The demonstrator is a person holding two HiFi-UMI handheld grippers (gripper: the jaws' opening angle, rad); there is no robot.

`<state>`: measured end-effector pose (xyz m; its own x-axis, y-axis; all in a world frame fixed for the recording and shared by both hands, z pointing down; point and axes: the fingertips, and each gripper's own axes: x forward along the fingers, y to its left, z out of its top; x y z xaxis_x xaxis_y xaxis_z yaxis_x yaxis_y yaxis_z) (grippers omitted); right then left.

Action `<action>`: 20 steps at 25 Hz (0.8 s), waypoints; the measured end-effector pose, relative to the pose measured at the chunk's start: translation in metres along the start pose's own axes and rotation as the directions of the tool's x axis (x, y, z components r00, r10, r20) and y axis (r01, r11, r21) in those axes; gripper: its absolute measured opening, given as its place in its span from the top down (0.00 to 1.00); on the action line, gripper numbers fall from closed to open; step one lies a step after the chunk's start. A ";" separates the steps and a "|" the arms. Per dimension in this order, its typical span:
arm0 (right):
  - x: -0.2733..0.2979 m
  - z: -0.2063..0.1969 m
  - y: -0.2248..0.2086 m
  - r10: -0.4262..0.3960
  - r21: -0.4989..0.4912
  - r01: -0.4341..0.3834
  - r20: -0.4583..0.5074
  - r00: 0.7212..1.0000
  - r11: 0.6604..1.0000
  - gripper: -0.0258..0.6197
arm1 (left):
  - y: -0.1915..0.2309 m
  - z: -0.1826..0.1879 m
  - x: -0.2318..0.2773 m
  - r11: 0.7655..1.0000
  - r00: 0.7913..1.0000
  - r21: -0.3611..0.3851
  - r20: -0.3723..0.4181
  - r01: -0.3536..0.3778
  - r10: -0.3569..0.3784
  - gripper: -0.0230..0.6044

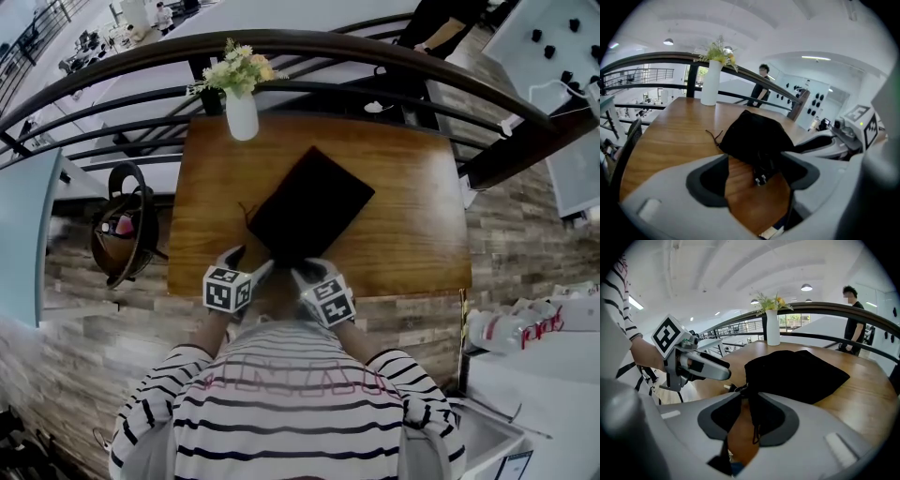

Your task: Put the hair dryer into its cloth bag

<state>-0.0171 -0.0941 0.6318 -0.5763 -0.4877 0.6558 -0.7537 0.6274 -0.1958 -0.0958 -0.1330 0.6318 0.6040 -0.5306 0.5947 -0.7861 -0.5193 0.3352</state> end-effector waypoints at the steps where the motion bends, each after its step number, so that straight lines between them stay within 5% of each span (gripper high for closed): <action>1: -0.001 0.000 0.002 -0.010 0.004 0.010 0.004 1.000 1.000 0.81 | 0.000 0.001 -0.005 1.000 1.000 0.003 0.009 -0.001 0.001 0.42; 11: -0.019 -0.003 0.013 -0.101 0.040 0.099 0.045 0.994 0.994 0.76 | -0.009 0.007 -0.041 0.999 0.996 0.034 0.082 0.015 -0.018 0.42; 20: -0.048 0.018 0.030 -0.168 0.074 0.157 0.171 0.971 0.985 0.87 | -0.015 0.017 -0.077 0.998 0.988 0.062 0.151 0.011 -0.020 0.45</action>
<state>-0.0176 -0.0624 0.5809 -0.4870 -0.6828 0.5446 -0.8563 0.4960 -0.1438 -0.1288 -0.0953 0.5687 0.6328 -0.6152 0.4702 -0.7698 -0.5655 0.2961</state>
